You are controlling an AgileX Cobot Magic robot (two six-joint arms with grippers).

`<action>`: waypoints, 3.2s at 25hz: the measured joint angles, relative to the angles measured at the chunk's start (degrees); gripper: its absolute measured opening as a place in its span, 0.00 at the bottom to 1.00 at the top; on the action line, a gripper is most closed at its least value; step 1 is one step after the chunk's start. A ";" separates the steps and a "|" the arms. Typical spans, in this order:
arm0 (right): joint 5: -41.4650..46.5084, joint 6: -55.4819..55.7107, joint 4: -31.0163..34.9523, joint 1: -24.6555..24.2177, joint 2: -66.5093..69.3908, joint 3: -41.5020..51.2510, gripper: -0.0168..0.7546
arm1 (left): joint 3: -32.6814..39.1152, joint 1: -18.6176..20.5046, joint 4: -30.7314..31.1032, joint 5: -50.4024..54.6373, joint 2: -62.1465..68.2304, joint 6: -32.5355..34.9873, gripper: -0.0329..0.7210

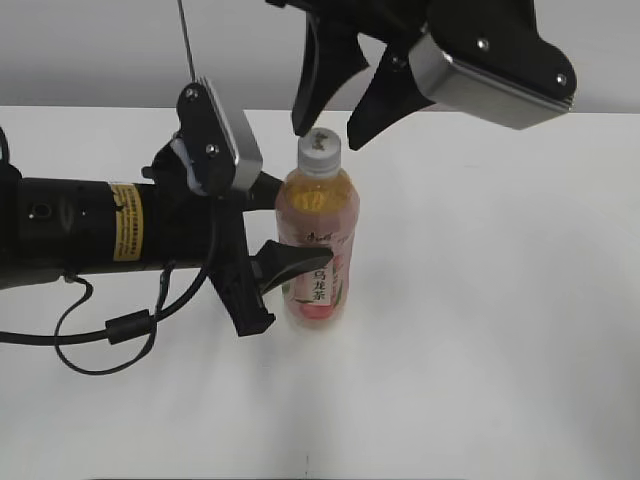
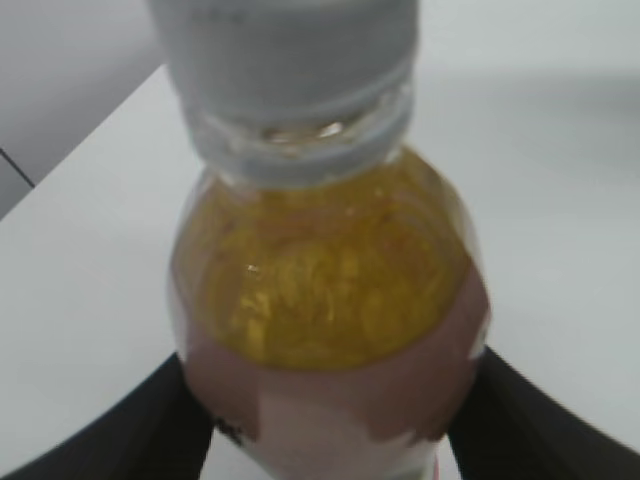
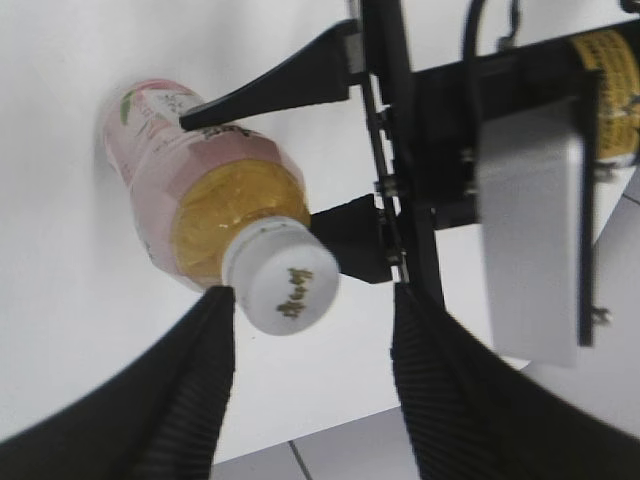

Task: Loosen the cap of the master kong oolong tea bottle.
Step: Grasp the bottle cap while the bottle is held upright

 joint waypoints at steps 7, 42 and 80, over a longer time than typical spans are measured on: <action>0.00 14.32 1.27 0.00 -1.02 -0.17 0.65 | 0.06 0.00 0.34 3.33 0.39 0.00 0.60; -0.31 186.35 2.55 -1.50 1.18 -0.63 0.66 | 0.06 0.00 1.37 2.01 0.39 0.00 0.60; -0.21 187.76 -1.53 -0.69 3.27 0.95 0.47 | 0.06 0.00 1.71 2.01 0.39 0.00 0.60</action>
